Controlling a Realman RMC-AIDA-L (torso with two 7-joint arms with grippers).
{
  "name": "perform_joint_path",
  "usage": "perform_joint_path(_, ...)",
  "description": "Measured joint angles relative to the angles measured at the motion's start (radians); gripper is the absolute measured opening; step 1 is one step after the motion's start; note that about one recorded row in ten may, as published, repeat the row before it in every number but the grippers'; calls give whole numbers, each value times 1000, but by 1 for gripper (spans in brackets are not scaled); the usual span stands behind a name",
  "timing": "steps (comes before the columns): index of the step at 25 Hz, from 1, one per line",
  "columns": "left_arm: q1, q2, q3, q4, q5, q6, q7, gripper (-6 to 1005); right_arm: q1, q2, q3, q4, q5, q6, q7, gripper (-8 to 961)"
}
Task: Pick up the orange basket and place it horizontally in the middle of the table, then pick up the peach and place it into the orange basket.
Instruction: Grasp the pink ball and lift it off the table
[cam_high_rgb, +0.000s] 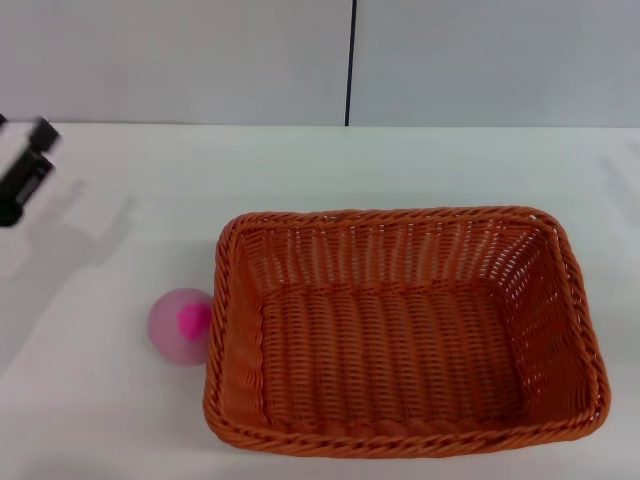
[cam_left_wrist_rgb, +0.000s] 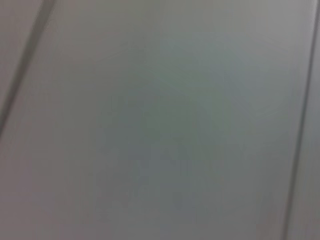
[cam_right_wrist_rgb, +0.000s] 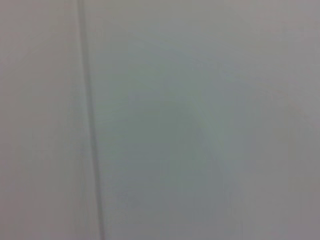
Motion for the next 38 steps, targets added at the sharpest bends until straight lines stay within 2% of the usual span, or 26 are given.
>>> perform_joint_path(2,-8,31,79,7,0,35,-10,757,-7,-3,23,32,-1,-7,-11,517)
perform_joint_path(3,-9,68,166,12,0,58,-39,757,-19,-5,36,44,-1,-9,-15,517)
perform_joint_path(4,-9,68,166,12,0,58,-39,757,-19,-5,36,44,-1,-9,-15,517)
perform_joint_path(5,-9,81,193,15,0,60,-52,757,-24,-5,45,46,-1,-9,-15,517)
perform_joint_path(7,-10,116,288,25,0,50,-90,756,-34,-4,65,49,-1,-10,-17,517)
perform_joint_path(8,-13,142,380,31,0,38,-123,756,-43,-2,84,50,-1,-10,-17,517)
perform_joint_path(9,-13,142,380,31,0,38,-123,756,-43,-2,84,50,-1,-10,-17,517)
perform_joint_path(12,-31,162,513,63,0,16,-182,756,-52,-2,96,52,-1,-10,-17,517)
perform_joint_path(14,-52,155,562,110,0,-12,-203,756,-53,-1,97,56,0,-8,-18,517)
perform_joint_path(16,-77,135,595,164,0,-37,-209,756,-50,0,97,66,2,-5,-18,517)
perform_joint_path(23,-134,44,621,244,-7,-19,-167,752,-34,-3,98,95,6,-3,-19,517)
perform_joint_path(24,-134,44,621,244,-7,-19,-167,751,-34,-3,98,95,6,-3,-19,517)
perform_joint_path(28,-156,15,623,250,-5,9,-147,749,-38,-3,104,95,7,-9,-19,517)
perform_joint_path(34,-170,1,658,245,-3,45,-146,745,-41,-3,109,96,8,-10,-19,517)
perform_joint_path(37,-170,1,658,245,-3,45,-146,743,-42,-3,109,96,8,-10,-19,517)
perform_joint_path(38,-180,-8,677,247,-3,67,-148,742,-42,-3,109,96,8,-11,-19,517)
